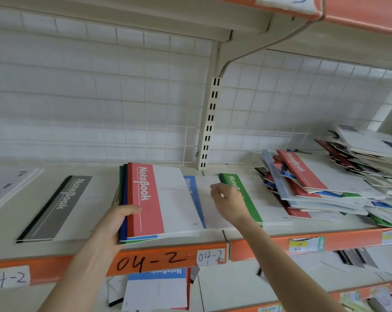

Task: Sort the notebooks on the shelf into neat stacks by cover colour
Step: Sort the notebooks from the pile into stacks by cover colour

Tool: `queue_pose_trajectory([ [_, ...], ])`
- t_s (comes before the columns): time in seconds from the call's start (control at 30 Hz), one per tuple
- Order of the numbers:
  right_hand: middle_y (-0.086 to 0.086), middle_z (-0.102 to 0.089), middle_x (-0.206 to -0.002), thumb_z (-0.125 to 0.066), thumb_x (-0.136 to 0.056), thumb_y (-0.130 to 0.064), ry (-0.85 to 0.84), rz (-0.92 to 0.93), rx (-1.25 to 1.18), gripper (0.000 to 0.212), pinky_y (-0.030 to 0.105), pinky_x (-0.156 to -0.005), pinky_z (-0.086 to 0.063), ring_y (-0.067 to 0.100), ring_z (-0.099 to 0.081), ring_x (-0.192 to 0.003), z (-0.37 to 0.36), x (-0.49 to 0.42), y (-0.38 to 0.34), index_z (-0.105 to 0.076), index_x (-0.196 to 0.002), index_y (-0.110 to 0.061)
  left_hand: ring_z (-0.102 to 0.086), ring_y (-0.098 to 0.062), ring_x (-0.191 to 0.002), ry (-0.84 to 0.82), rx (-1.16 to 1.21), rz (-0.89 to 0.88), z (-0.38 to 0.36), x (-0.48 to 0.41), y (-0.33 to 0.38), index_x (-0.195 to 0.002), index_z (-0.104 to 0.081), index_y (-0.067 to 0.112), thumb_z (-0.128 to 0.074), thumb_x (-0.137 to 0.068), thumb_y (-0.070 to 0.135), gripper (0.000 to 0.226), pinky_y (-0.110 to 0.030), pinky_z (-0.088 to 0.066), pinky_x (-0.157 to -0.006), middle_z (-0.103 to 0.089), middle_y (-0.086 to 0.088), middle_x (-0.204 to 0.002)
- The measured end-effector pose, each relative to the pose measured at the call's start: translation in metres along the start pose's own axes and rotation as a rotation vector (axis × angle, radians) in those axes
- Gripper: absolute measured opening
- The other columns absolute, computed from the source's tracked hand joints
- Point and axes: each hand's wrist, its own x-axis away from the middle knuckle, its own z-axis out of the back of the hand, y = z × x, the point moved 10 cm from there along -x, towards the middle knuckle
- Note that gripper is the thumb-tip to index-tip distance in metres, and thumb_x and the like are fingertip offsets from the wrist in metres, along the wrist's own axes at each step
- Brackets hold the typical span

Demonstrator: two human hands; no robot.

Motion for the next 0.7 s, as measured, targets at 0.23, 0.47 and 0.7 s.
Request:
queue_pose_trajectory([
  [0.23,-0.002,-0.05,-0.061,-0.067,-0.084,-0.024,-0.28,-0.24,-0.175,0.027,0.018,-0.044,-0.039,0.011,-0.047,-0.051,-0.072,0.008,-0.028,-0.05,-0.066,-0.015,-0.063,-0.029,-0.071,-0.03,-0.016,-0.042,0.024,0.0,0.012,-0.108,-0.055,0.009,-0.058,-0.088,0.011,0.02,-0.033,-0.046,-0.057,-0.066,-0.016,-0.084],
  [0.47,0.01,-0.056,-0.084,-0.049,-0.087,-0.002,-0.142,-0.429,-0.295,0.015,0.027,-0.052,-0.045,0.025,-0.054,-0.072,-0.087,0.006,-0.021,-0.05,-0.099,-0.009,-0.066,-0.021,-0.054,0.067,0.027,-0.058,0.087,-0.004,0.03,-0.089,-0.059,0.011,-0.053,-0.092,0.007,0.008,-0.027,-0.049,-0.044,-0.068,-0.006,-0.064],
  [0.7,0.017,-0.059,-0.096,-0.045,-0.087,-0.001,0.047,-0.458,-0.191,0.015,0.03,-0.057,-0.046,0.031,-0.057,-0.08,-0.06,0.002,-0.014,-0.044,-0.098,-0.011,-0.059,-0.029,-0.071,0.081,0.006,-0.021,0.128,-0.01,0.035,-0.089,-0.057,0.01,-0.051,-0.09,0.001,0.01,-0.034,-0.045,-0.061,-0.062,-0.012,-0.082],
])
